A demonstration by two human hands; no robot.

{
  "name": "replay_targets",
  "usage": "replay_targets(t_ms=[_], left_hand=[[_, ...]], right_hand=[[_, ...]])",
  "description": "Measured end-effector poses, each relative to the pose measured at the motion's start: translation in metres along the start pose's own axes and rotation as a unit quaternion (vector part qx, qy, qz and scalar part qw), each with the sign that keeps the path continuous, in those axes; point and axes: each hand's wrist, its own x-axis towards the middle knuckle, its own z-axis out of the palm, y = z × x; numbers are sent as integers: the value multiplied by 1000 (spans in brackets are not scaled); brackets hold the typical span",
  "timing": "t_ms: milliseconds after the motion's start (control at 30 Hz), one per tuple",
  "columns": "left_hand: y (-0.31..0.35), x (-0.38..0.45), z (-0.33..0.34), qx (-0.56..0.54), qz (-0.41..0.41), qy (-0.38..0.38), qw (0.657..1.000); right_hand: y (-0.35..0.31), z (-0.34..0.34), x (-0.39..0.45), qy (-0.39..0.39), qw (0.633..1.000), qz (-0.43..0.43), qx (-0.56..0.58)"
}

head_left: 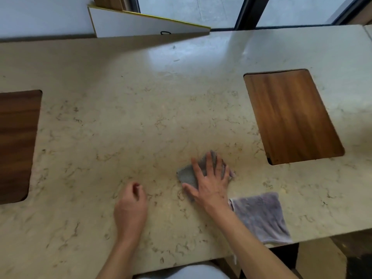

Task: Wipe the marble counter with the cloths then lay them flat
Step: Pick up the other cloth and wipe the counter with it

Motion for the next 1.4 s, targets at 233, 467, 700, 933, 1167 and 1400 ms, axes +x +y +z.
replay_targets(t_ms=[233, 467, 700, 933, 1167, 1400], left_hand=[[-78, 43, -24, 112, 158, 82, 978], [-100, 66, -21, 150, 193, 49, 969], [-100, 65, -20, 172, 187, 37, 966], [-102, 64, -21, 167, 204, 51, 963], [-98, 66, -23, 185, 200, 47, 961], [-101, 64, -21, 190, 191, 40, 962]], right_hand=[[-9, 12, 4, 70, 997, 10, -41], [-5, 9, 47, 140, 988, 62, 9], [-111, 41, 1, 118, 986, -121, 16], [5, -6, 75, 86, 995, 14, -54], [-52, 7, 13, 87, 994, 69, 4], [-22, 19, -55, 25, 999, 10, -37]])
